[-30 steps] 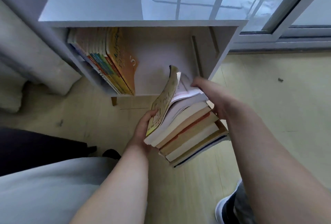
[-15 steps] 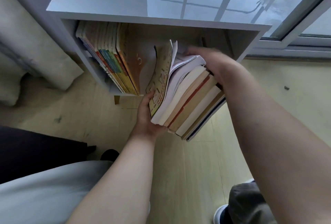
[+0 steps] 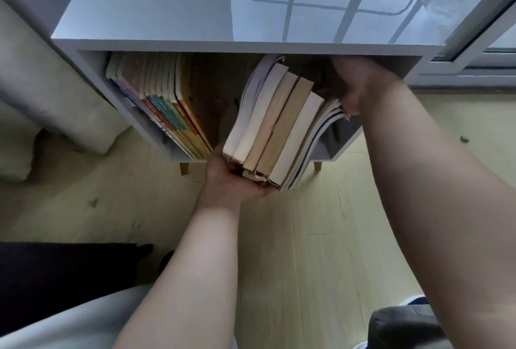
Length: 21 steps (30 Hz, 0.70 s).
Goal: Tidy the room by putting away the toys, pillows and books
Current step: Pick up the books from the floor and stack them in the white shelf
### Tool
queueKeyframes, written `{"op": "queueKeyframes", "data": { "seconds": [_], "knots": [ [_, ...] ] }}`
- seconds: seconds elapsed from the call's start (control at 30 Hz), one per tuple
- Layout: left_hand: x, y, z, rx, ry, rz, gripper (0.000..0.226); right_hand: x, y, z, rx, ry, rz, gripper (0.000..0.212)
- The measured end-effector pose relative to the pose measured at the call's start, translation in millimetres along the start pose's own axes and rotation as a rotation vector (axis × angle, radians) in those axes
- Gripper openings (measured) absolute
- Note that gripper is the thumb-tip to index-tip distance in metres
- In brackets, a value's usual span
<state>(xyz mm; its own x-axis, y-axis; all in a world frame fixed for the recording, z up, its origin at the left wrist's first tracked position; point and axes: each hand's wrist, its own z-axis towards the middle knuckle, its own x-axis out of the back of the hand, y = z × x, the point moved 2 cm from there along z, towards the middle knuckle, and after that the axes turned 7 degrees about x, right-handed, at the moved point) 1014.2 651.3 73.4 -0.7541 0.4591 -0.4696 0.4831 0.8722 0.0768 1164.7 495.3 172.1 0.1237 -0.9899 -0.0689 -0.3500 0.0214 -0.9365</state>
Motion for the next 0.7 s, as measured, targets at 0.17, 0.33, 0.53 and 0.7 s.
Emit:
{"op": "queueKeyframes", "data": {
  "seconds": [0.17,0.33,0.53,0.7],
  "knots": [
    [-5.5,13.6,11.8,0.001,-0.057,-0.097,0.055,10.9,34.2,4.6,-0.229,0.148,0.489,0.038],
    [-20.6,25.3,24.7,0.063,-0.039,-0.199,0.065,-16.1,96.9,5.8,-0.325,0.222,0.471,0.048],
    [-19.2,28.0,34.5,0.087,-0.042,-0.232,0.070,-46.4,133.9,2.9,-0.412,0.036,0.217,0.088],
    [-24.6,24.4,34.3,0.100,-0.084,-0.279,0.069,-47.7,141.6,8.8,-0.380,0.079,0.315,0.066]
  ]
}}
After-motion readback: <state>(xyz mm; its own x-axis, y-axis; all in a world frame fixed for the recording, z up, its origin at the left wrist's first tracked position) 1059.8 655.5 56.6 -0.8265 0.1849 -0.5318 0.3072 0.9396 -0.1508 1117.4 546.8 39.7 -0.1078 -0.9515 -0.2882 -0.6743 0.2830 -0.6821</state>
